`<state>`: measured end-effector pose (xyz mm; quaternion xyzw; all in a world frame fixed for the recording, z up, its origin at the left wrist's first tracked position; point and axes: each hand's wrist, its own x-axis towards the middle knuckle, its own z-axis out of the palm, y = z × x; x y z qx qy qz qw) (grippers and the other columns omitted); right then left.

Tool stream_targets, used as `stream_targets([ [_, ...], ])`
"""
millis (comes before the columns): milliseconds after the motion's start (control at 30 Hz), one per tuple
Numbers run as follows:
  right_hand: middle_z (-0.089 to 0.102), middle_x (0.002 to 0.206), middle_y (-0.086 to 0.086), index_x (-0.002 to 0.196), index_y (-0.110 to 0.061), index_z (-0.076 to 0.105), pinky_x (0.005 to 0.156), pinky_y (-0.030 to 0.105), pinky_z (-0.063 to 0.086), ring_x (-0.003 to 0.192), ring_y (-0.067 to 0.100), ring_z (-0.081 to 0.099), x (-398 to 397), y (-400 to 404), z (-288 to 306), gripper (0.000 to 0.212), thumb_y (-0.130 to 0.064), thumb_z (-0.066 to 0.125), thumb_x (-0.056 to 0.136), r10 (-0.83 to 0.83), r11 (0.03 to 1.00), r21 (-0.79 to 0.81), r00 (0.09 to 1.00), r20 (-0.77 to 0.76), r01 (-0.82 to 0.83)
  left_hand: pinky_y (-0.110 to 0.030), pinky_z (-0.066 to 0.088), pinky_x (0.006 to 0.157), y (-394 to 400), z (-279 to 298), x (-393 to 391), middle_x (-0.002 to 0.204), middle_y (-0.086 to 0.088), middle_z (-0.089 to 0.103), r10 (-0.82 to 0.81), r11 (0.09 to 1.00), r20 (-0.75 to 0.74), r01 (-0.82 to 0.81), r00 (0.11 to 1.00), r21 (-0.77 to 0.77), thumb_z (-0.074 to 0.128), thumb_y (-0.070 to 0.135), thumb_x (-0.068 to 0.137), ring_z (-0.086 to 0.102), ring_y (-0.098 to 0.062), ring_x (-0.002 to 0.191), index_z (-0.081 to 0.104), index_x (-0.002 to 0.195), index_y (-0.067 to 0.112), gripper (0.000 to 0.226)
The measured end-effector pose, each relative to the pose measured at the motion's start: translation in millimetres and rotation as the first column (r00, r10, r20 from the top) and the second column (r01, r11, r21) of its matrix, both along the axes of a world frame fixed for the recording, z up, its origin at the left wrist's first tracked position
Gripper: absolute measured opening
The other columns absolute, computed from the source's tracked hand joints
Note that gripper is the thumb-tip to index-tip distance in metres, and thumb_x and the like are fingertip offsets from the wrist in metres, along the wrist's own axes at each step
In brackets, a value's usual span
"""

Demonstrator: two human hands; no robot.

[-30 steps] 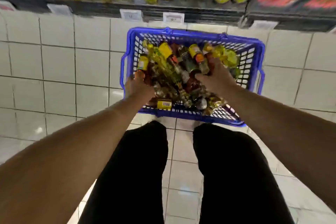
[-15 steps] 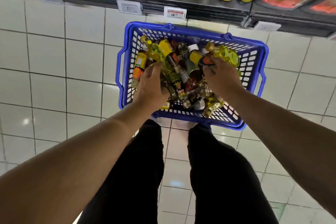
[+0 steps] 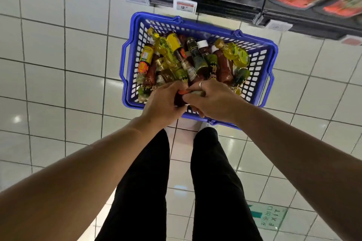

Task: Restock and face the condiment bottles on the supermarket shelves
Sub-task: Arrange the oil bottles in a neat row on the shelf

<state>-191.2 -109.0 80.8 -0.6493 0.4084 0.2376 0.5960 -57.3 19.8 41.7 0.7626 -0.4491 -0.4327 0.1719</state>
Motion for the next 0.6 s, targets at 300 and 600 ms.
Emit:
stream_targets([
  [300,0.064,0.085,0.005,0.090,-0.020,0.066,0.057,0.033,0.051,0.063,0.013,0.061,-33,-28,-78,0.026,-0.035,0.050,0.104,-0.217,0.969,-0.127,0.975,-0.041,0.210,-0.059,0.048,0.102,-14,-46,22,0.125,-0.009,0.064,-0.058,0.964,0.175,0.010,0.983,0.264,0.068,0.039,0.092,0.062,-0.031,0.116,0.047,0.129,0.015,0.049],
  [600,0.057,0.131,0.008,0.137,-0.024,0.055,0.079,0.035,0.057,0.108,0.024,0.063,-62,-83,-154,0.043,-0.029,0.063,0.095,-0.302,0.853,-0.499,0.923,-0.240,0.149,-0.048,0.032,0.113,-44,-101,17,0.142,-0.007,0.054,-0.522,0.850,0.266,0.470,0.810,0.238,0.072,0.023,0.091,0.043,-0.029,0.136,0.050,0.144,0.017,0.058],
])
